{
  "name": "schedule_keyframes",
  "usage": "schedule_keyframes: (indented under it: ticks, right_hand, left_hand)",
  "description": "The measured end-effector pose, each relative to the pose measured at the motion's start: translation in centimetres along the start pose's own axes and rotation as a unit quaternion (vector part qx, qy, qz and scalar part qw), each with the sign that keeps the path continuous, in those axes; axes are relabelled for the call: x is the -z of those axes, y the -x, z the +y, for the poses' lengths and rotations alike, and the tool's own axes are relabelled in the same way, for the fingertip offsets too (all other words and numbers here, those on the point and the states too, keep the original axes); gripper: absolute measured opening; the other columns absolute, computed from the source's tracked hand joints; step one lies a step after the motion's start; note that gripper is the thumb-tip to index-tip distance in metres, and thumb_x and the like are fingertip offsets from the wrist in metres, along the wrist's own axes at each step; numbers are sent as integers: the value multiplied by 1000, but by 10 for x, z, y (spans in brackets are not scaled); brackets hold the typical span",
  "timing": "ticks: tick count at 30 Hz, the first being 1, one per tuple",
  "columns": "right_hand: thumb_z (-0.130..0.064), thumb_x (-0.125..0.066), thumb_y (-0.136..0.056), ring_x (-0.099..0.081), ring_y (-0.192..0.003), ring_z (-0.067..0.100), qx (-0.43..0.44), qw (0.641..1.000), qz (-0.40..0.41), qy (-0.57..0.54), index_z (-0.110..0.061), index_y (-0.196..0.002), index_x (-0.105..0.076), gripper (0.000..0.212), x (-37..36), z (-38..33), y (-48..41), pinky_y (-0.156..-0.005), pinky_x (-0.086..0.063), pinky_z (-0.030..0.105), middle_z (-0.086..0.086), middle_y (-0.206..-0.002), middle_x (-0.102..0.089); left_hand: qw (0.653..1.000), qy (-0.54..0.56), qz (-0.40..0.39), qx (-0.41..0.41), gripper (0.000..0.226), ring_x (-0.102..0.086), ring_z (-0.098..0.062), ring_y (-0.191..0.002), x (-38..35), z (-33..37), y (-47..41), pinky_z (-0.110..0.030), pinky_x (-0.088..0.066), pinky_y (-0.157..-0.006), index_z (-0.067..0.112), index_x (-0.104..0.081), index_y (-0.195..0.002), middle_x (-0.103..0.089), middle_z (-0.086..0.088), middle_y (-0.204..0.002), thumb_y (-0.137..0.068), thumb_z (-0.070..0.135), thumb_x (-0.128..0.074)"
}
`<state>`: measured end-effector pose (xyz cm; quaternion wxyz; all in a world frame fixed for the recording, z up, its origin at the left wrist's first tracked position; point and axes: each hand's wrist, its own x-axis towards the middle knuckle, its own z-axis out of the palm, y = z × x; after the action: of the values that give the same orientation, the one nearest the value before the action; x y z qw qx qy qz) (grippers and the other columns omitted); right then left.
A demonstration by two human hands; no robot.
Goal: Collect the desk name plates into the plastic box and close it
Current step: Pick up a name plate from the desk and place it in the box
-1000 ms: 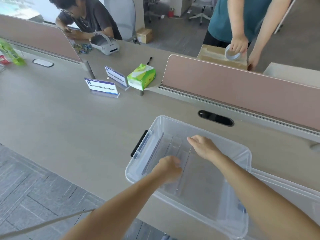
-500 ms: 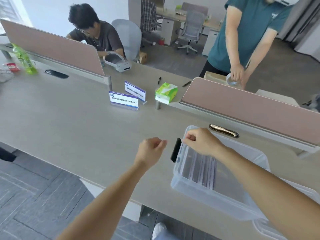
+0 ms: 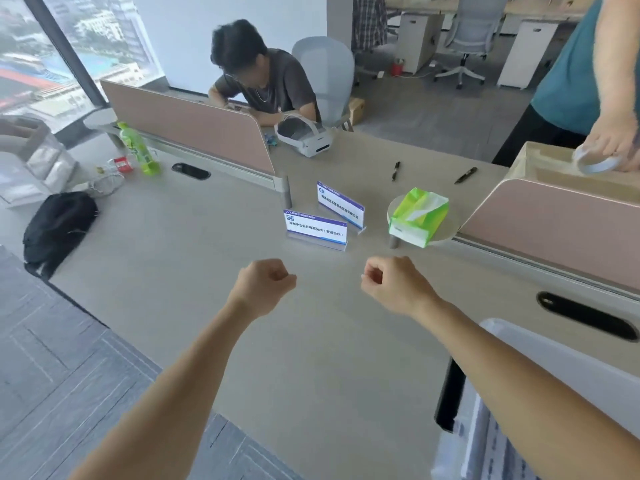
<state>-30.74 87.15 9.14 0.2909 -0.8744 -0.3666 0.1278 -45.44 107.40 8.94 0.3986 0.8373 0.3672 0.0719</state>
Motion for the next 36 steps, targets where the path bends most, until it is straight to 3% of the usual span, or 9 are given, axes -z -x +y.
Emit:
schedule_keyframes:
  ticks: [4,7,9,13,15,20,26,31,36]
  right_hand:
    - [-32,-58,-86,-57,-66,22,-3,999,-1,33,-17,-74,-56,19,-22,2,-64,-60,-50,33,-5,-70,-63]
    - [-38,-57,-87,-58,-79,24,9,994,8,110,-20,-81,-58,19,-40,5,-112,-62,-45,31,-5,-84,-62]
    - [-31,-53,-90,-58,-86,28,24,983,22,183,-17,-87,-60,16,-51,5,-142,-62,-37,30,0,-92,-61]
    - [-14,-50,-90,-58,-95,31,23,952,13,306,-8,-92,-61,12,-77,7,-203,-64,-38,32,7,-96,-61]
    - [-9,-53,-89,-57,-98,29,9,939,-15,344,-9,-94,-61,9,-91,8,-233,-69,-46,35,6,-97,-61]
    - [-4,-56,-88,-55,-103,27,-48,909,-80,406,-10,-105,-58,18,-124,6,-293,-72,-40,34,6,-105,-59]
    - [-7,-59,-85,-64,-87,31,-121,910,-138,372,-13,-105,-52,22,-147,18,-337,-60,-39,32,6,-96,-64]
    - [-4,-53,-85,-63,-85,33,-132,908,-168,361,-17,-96,-59,17,-155,27,-342,-61,-38,32,4,-78,-51]
    - [-10,-53,-89,-62,-86,33,-109,928,-142,327,-21,-94,-60,14,-144,15,-320,-62,-39,31,3,-76,-48]
  left_hand:
    - [998,-51,16,-20,32,-47,-18,-52,7,-4,-59,-20,-35,-45,18,-50,-58,-52,2,-56,-84,27,-65]
    - [992,-107,4,-62,22,-59,-17,-71,5,-13,-114,-24,-46,-58,20,-63,-74,-65,4,-73,-85,39,-68]
    - [982,-150,-16,-113,18,-61,-17,-84,-1,-21,-157,-28,-50,-70,22,-66,-92,-66,5,-88,-86,39,-68]
    - [938,-269,-59,-212,39,-48,-24,-116,-19,-37,-244,-38,-49,-88,20,-56,-126,-56,0,-123,-89,31,-65]
    - [907,-327,-75,-254,41,-43,-25,-120,-27,-41,-283,-35,-44,-91,19,-53,-130,-50,-1,-129,-90,22,-62]
    - [857,-380,-117,-328,36,-50,-26,-112,-42,-38,-344,-32,-40,-91,15,-58,-120,-55,-5,-118,-85,5,-56]
    - [868,-366,-193,-276,39,-55,-26,-108,-70,-46,-381,-31,-42,-88,16,-59,-119,-59,-4,-114,-85,-2,-51]
    - [899,-336,-166,-226,40,-59,-24,-99,-78,-52,-379,-28,-40,-74,19,-65,-109,-64,-2,-103,-80,-6,-54]
    - [932,-289,-142,-164,38,-62,-27,-95,-62,-41,-353,-28,-38,-69,24,-69,-102,-67,-5,-100,-81,-4,-54]
